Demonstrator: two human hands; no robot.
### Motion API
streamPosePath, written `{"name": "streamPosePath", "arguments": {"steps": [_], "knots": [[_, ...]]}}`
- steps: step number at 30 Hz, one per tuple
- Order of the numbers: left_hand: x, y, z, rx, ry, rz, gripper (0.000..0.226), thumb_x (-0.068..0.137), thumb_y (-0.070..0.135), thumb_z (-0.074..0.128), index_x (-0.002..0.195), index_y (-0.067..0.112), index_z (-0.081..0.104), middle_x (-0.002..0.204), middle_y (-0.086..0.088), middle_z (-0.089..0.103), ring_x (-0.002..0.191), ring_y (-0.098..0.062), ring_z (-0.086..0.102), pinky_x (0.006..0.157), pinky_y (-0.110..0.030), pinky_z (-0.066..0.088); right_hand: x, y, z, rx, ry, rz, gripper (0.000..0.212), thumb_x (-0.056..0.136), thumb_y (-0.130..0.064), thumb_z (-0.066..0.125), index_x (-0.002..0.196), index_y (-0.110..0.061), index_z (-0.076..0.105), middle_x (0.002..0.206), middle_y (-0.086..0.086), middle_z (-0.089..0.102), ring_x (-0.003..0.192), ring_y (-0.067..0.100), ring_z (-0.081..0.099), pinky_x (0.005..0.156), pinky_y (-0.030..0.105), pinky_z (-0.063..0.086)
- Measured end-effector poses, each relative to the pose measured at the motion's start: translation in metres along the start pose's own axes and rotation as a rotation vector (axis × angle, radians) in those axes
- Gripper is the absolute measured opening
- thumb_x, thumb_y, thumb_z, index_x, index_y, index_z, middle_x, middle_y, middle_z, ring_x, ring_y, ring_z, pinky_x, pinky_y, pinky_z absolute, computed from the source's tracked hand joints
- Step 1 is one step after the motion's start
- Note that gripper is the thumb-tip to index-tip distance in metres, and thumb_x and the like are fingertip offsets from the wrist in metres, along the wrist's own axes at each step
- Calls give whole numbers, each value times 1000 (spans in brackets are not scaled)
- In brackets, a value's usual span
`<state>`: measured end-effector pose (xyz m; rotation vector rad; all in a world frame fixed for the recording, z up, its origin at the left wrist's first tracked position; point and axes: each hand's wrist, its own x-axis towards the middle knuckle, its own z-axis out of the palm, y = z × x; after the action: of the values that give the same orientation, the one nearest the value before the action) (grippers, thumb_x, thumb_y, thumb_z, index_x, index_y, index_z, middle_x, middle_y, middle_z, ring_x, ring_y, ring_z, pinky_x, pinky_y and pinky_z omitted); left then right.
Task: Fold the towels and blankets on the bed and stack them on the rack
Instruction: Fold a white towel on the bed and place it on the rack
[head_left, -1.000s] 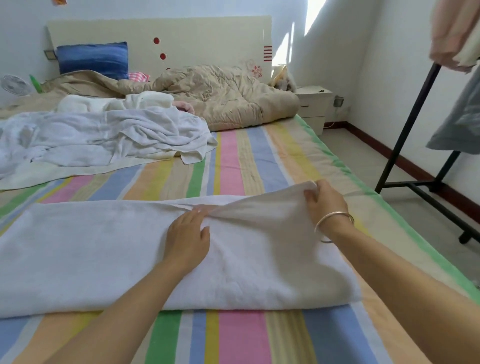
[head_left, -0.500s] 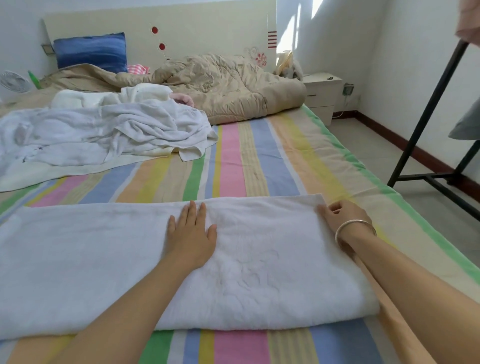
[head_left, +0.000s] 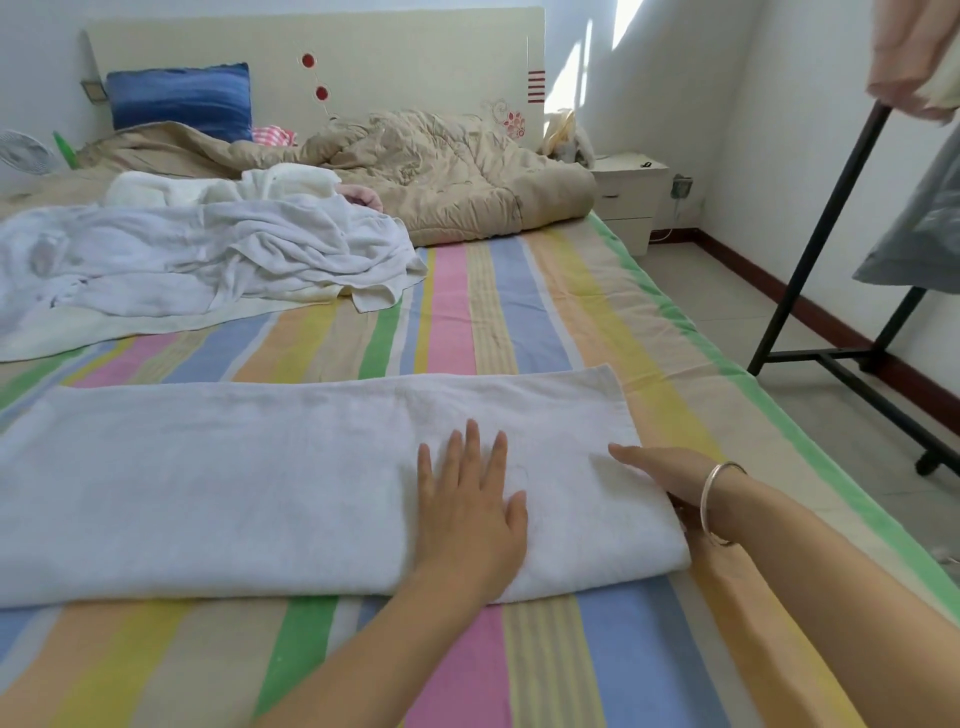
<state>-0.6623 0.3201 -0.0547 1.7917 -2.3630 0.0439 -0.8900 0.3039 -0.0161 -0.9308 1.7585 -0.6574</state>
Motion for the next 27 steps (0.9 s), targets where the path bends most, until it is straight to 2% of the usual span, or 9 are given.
{"name": "streamPosePath", "arguments": {"steps": [3, 5, 8, 10, 13, 15, 19, 23, 27], "knots": [[0, -5, 8, 2, -192, -35, 88, 75, 56, -18, 156, 24, -4, 163, -4, -12, 149, -17, -14, 117, -48, -15, -12, -5, 8, -92, 26, -112, 28, 89, -19, 67, 112, -4, 61, 86, 4, 65, 61, 12, 65, 43, 18, 44], [6, -11, 5, -126, -210, -34, 78, 86, 58, -11, 156, 24, -4, 163, 0, -12, 149, -13, -16, 119, -44, -15, -18, -17, 13, -44, 47, -126, 30, 87, -13, 68, 115, -5, 61, 91, 5, 66, 72, 17, 64, 54, 24, 49], [8, -28, -17, -764, -179, -142, 48, 106, 38, 29, 151, 24, 30, 159, 5, 25, 145, -5, 19, 120, -28, 5, -30, -44, 18, -34, 35, -205, 26, 86, -14, 68, 111, -9, 64, 95, 6, 69, 81, 24, 67, 75, 35, 55], [2, -44, -38, -1234, -121, -304, 33, 103, 29, 45, 133, 24, 55, 137, 8, 57, 128, -3, 47, 113, -25, 28, -41, -64, 24, -70, 16, -255, 18, 86, -19, 68, 103, -13, 66, 97, 8, 71, 87, 27, 69, 84, 39, 56], [-8, -80, -62, -1635, -146, -501, 33, 104, 29, 39, 124, 17, 62, 116, 1, 70, 114, -13, 62, 109, -35, 39, -58, -95, 50, -4, -78, -289, 10, 89, -19, 65, 96, -13, 67, 82, 6, 67, 64, 18, 65, 53, 23, 53], [-11, -98, -73, -1836, -165, -598, 35, 104, 28, 37, 124, 13, 61, 115, -7, 71, 110, -21, 66, 103, -40, 45, -68, -112, 71, 76, -137, -305, 15, 89, -20, 66, 100, -11, 66, 82, 7, 66, 60, 14, 62, 48, 20, 49], [-24, -157, -90, -1915, -130, -682, 33, 101, 25, 43, 124, 10, 60, 114, -10, 71, 105, -24, 69, 85, -41, 57, -83, -148, 149, 89, -253, -355, 21, 88, -20, 69, 105, -11, 63, 81, 6, 64, 64, 15, 61, 51, 22, 54], [-36, -214, -103, -1883, -104, -778, 33, 102, 27, 41, 120, 9, 61, 98, -8, 73, 75, -20, 72, 58, -32, 58, -93, -171, 230, 37, -322, -356, 19, 88, -17, 69, 103, -10, 60, 74, 7, 61, 56, 16, 60, 52, 26, 56], [-50, -265, -92, -1802, -156, -940, 46, 103, 36, 37, 127, 3, 57, 108, -14, 69, 89, -27, 67, 72, -38, 53, -94, -164, 299, 26, -470, -222, 42, 97, -24, 56, 133, -5, 45, 84, 12, 59, 61, 24, 61, 60, 33, 57]]}}
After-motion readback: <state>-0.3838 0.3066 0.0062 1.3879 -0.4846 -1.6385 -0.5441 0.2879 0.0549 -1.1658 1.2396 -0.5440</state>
